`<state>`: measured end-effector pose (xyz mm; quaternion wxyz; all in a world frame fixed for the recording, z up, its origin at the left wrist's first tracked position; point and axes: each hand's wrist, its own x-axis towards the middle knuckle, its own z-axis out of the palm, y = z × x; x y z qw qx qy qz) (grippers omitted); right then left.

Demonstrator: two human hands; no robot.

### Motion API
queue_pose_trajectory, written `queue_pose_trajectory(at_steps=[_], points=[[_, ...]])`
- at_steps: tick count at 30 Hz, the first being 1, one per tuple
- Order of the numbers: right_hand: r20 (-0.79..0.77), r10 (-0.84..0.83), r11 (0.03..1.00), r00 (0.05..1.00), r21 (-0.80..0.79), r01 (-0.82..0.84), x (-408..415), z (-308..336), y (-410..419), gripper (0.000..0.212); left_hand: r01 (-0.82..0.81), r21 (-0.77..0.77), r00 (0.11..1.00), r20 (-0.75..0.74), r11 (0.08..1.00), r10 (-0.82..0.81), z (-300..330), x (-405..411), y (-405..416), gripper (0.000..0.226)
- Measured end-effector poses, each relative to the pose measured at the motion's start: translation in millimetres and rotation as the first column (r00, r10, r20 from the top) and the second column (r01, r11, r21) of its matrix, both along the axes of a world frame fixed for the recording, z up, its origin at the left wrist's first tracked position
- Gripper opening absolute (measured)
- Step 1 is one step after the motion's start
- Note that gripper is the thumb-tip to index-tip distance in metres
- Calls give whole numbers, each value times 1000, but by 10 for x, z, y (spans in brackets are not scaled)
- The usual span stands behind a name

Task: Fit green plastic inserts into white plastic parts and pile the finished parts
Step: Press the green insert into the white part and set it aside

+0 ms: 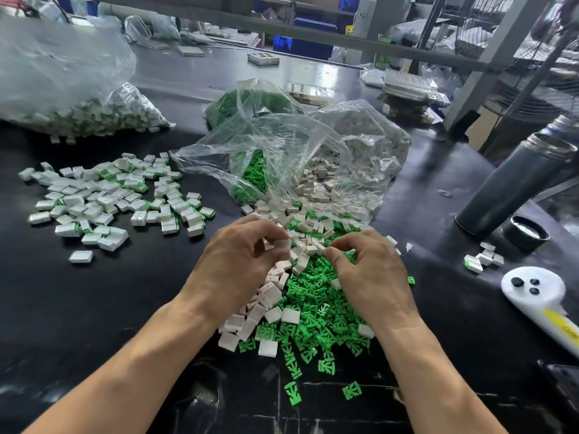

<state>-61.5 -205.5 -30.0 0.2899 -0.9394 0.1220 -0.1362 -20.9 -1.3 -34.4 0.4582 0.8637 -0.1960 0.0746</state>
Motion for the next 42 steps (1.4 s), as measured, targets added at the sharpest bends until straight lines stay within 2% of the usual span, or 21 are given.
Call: queue_pose_trajectory(at_steps=[4, 9, 12, 16, 20, 26, 33, 38, 42], points=[[-122, -38, 991, 992, -129, 22, 15, 14, -58, 23, -19, -81, 998, -54, 996, 15, -28, 8, 7, 18], [-81, -26, 991, 996, -135, 15, 35, -14, -9, 15, -23, -164, 996, -89, 986, 8, -42, 24, 11, 22], [-43, -1, 987, 999, -159, -6, 25, -38, 32, 16, -22, -165, 996, -84, 986, 8, -64, 32, 9, 23], [-67, 5, 977, 998, -213, -19, 35, -67, 101, 19, -15, -145, 998, -67, 989, 5, -91, 30, 1, 24], [-29, -13, 968, 999, -249, 5, 50, -87, 116, 14, 7, -135, 997, -69, 991, -16, -96, 13, -11, 26], [14, -15, 973, 1000, -229, 18, 37, -96, 120, 10, 30, -130, 997, -68, 991, -39, -90, -5, -28, 23], [-54, -20, 962, 998, -272, 4, 16, -73, 109, 12, 51, -119, 996, -71, 992, -59, -93, -19, -41, 16], [24, 0, 975, 1000, -224, 5, 13, -59, 117, 11, 42, -113, 996, -69, 993, -50, -111, -11, -41, 17], [160, 43, 998, 986, 27, -48, -19, -24, 140, 9, 33, -109, 997, -67, 994, -40, -125, -11, -50, 18]])
